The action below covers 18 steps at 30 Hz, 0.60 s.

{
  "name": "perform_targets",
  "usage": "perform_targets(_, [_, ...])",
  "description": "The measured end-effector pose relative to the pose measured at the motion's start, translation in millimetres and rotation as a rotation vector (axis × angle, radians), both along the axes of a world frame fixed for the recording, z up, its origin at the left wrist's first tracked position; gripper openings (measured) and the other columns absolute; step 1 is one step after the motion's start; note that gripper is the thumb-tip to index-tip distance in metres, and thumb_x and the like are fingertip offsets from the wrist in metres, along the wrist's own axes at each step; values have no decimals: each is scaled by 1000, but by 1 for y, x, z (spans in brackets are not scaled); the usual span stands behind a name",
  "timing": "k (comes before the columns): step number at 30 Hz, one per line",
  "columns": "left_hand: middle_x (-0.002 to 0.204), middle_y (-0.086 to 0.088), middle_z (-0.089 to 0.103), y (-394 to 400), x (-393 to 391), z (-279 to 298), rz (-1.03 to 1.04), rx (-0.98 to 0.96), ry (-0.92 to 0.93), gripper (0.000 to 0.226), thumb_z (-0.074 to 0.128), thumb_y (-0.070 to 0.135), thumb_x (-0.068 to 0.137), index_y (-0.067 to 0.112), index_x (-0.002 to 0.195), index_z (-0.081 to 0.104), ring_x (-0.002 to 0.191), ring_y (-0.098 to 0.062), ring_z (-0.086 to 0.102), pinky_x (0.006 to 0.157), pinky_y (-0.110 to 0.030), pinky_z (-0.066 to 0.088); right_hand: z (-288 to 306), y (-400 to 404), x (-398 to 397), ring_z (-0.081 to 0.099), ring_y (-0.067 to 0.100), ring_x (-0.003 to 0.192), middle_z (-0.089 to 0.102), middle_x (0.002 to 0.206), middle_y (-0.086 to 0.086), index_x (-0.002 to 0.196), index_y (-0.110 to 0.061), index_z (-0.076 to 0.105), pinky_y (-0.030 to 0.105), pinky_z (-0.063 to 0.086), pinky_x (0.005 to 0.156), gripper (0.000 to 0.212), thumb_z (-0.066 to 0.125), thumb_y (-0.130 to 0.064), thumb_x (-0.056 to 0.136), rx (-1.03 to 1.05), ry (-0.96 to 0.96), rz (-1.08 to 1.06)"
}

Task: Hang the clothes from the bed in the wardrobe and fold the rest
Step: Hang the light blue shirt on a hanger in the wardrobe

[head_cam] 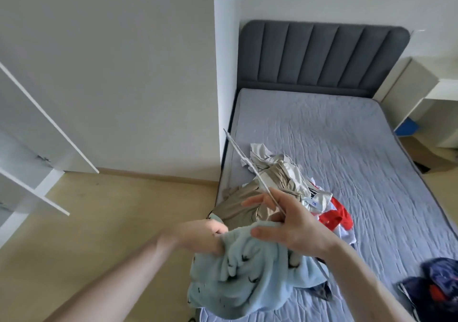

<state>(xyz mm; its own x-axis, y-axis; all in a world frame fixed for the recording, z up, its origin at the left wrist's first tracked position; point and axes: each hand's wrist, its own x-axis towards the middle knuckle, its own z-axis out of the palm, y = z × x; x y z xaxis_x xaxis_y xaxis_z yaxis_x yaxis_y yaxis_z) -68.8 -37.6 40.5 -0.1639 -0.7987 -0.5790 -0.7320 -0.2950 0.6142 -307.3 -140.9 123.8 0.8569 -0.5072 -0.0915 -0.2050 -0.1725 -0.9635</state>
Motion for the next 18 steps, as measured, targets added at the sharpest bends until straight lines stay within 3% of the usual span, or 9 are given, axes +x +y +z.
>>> perform_targets(2, [70, 15, 51, 10, -1, -11, -32, 51, -31, 24, 62, 39, 69, 18, 79, 54, 64, -7, 43, 60, -30, 35, -4, -8, -20, 33, 12, 52, 72, 119, -17, 102, 1, 48, 18, 33, 47, 45, 83, -18, 81, -50, 20, -5])
perform_targets(5, [67, 13, 53, 27, 1, -20, 115, 137, -80, 39, 71, 59, 70, 23, 75, 59, 62, -9, 47, 58, -26, 35, -14, -22, -46, 33, 16, 54, 68, 83, -30, 111, 14, 49, 19, 33, 47, 53, 83, -14, 82, -23, 41, -35])
perform_targets(7, [83, 8, 68, 37, 2, -26, 175, 188, -4, 53, 62, 77, 76, 26, 87, 69, 76, -12, 59, 74, -32, 46, -19, -27, -57, 37, 14, 53, 65, 75, -29, 111, 11, 53, 20, 35, 48, 51, 84, -15, 81, -39, 61, -46])
perform_targets(9, [107, 9, 73, 43, 0, -31, 228, 207, 97, 66, 40, 86, 88, 33, 112, 70, 96, -12, 66, 98, -38, 51, -23, -30, -61, 37, 14, 53, 65, 74, -25, 108, -2, 63, 22, 33, 47, 40, 86, -19, 81, -57, 69, -25])
perform_targets(11, [106, 14, 69, 48, -2, -36, 316, 105, -84, 74, 23, 89, 88, 33, 107, 68, 99, -12, 65, 103, -43, 49, -26, -31, -61, 35, 14, 53, 64, 75, -19, 100, -19, 71, 22, 29, 46, 28, 88, -28, 80, -60, 59, -2])
perform_targets(13, [133, 8, 63, 46, -2, -43, 420, -30, -477, 67, 35, 77, 87, 24, 108, 70, 123, -16, 58, 114, -42, 39, -27, -32, -57, 34, 14, 53, 66, 79, -13, 96, -24, 71, 23, 28, 45, 25, 87, -36, 81, -38, 46, 51])
perform_targets(15, [147, 2, 44, 40, -5, -46, 426, -70, -664, 50, 49, 59, 75, 24, 106, 67, 133, -23, 44, 111, -42, 35, -27, -32, -51, 32, 13, 52, 76, 94, -9, 90, -22, 63, 25, 28, 44, 27, 83, -39, 85, -38, 50, 92])
perform_targets(18, [117, 2, 32, 35, -11, -40, 533, -119, -720, 38, 58, 43, 65, 30, 100, 51, 115, -26, 41, 94, -38, 39, -24, -36, -42, 31, 14, 53, 78, 108, -1, 84, -9, 41, 28, 30, 47, 47, 78, -37, 90, -42, 48, 126])
